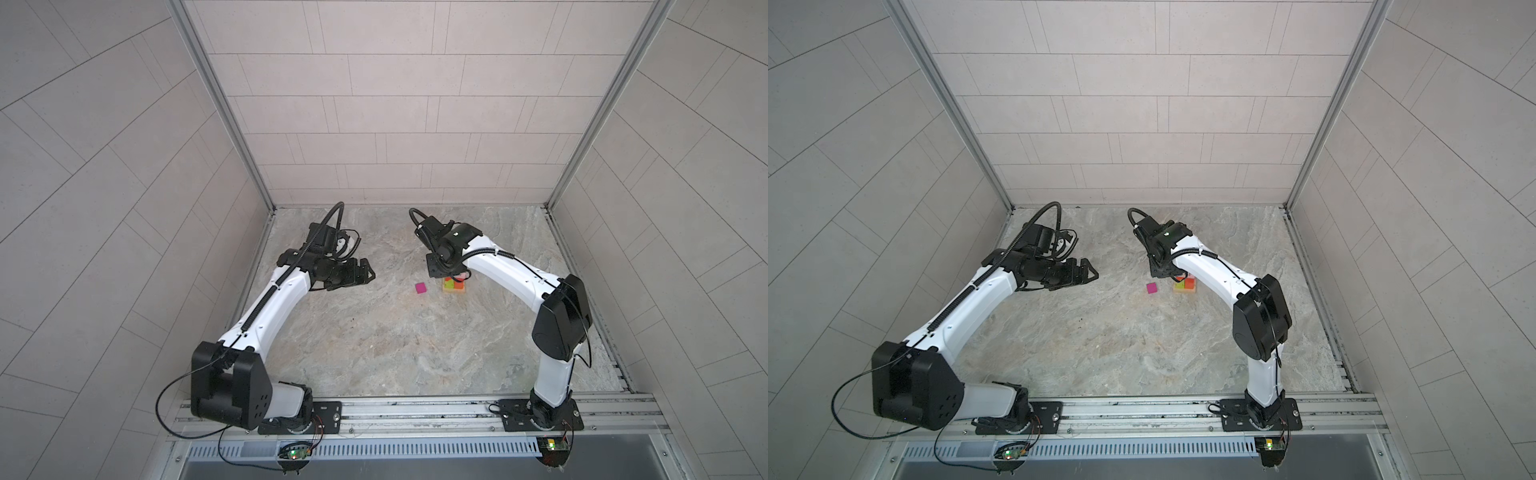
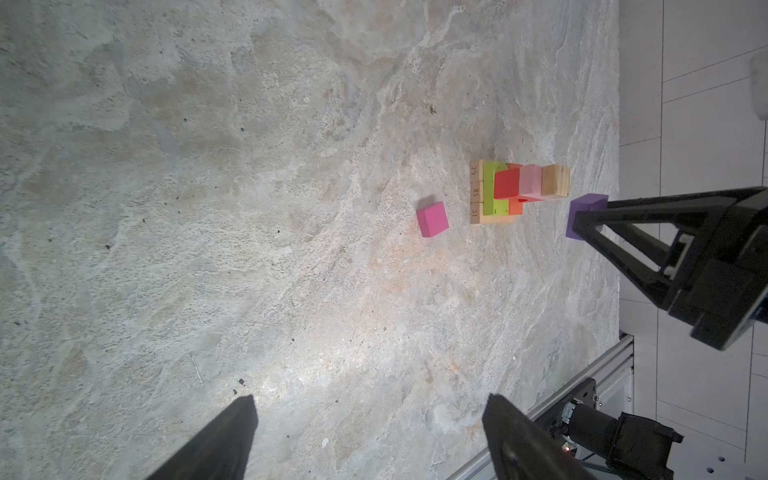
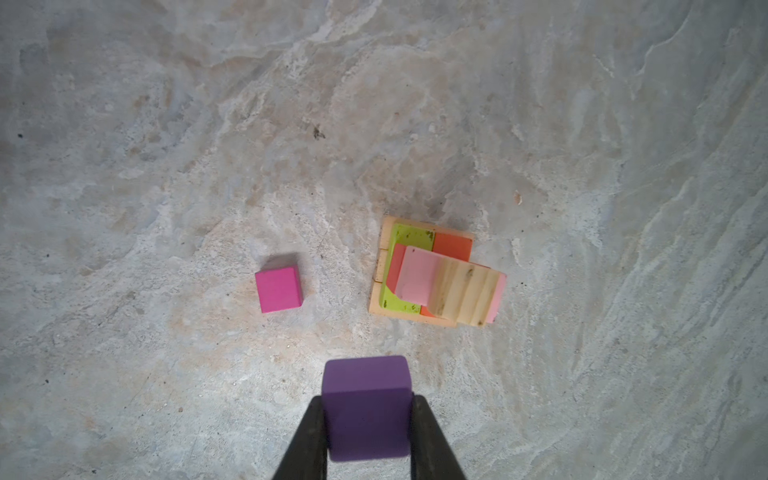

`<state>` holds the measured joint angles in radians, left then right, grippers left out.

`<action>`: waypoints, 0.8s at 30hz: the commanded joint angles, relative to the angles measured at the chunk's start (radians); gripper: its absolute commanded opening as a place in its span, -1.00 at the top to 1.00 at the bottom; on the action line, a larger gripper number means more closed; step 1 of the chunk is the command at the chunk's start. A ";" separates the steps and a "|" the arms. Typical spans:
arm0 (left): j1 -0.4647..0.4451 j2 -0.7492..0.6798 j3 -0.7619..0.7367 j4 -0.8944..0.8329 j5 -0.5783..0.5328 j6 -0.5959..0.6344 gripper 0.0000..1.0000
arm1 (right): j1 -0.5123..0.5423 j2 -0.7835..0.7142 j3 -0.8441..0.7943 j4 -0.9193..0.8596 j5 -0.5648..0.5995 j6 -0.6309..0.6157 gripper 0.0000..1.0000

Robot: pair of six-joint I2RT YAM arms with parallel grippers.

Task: Build the wood block tower
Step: 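Lift the purple cube with the right gripper and carry it over the stack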

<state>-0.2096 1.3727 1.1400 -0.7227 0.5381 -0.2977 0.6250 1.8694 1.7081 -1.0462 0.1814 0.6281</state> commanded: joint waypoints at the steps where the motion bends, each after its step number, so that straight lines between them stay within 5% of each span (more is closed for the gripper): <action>1: -0.001 -0.021 -0.008 -0.007 0.002 0.005 -0.84 | -0.019 -0.027 0.011 -0.045 0.038 0.043 0.58; 24: -0.001 -0.016 -0.009 -0.006 0.008 0.006 -0.84 | -0.133 0.020 0.009 -0.011 -0.041 0.123 0.63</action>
<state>-0.2096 1.3727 1.1400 -0.7227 0.5385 -0.2977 0.4965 1.8721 1.7081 -1.0492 0.1368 0.7231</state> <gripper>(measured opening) 0.921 0.267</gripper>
